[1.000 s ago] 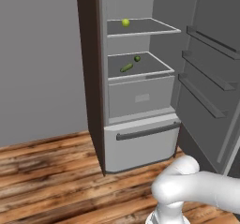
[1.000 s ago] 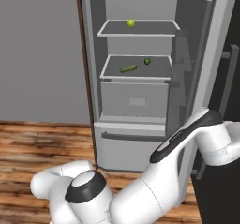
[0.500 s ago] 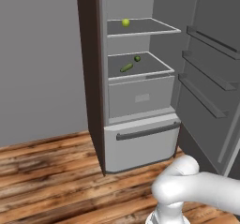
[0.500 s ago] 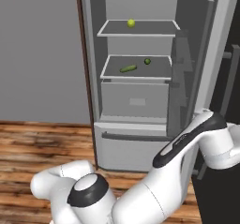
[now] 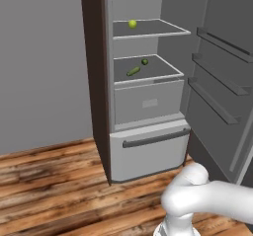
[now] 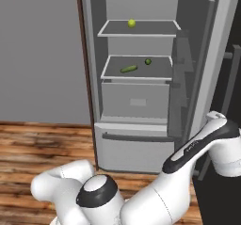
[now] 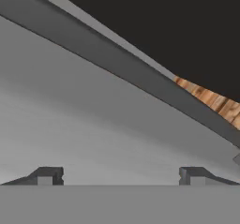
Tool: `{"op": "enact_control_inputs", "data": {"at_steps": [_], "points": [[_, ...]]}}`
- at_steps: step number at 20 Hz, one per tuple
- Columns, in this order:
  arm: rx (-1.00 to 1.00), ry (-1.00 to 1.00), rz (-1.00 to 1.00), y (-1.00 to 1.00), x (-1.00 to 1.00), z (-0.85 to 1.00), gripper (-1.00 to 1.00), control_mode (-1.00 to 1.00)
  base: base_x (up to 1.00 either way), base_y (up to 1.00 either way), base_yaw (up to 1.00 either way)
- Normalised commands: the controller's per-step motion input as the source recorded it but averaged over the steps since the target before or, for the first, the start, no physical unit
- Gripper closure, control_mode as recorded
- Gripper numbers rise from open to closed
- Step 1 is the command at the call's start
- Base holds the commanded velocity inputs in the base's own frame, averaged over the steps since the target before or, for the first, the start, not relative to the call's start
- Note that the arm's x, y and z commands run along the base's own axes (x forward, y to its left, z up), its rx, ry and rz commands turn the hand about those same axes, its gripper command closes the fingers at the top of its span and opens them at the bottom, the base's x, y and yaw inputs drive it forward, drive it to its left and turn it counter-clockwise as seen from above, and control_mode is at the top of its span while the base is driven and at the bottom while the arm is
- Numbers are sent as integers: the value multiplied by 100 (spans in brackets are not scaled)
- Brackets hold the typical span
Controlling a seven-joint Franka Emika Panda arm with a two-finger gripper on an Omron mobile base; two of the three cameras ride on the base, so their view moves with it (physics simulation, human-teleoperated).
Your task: Place the cucumber in the correct fridge rack based on whether it is a fruit or vegetable. Finally, close the fridge door.
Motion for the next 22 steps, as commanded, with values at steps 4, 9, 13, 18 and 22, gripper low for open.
{"op": "enact_control_inputs", "data": {"at_steps": [4, 9, 13, 18, 22], "points": [[0, 2, 0, -53, 13, -29, -100, -100, 0, 0, 0], [-2, 0, 0, -7, 33, -21, -100, -100, 0, 0, 0], [-11, 0, 0, 67, 63, -29, -100, -100, 0, 0, 0], [-9, 1, 0, 80, 81, -28, -100, -100, 0, 0, 0], [-9, 0, 0, 100, 78, -21, -100, -100, 0, 0, 0]]}}
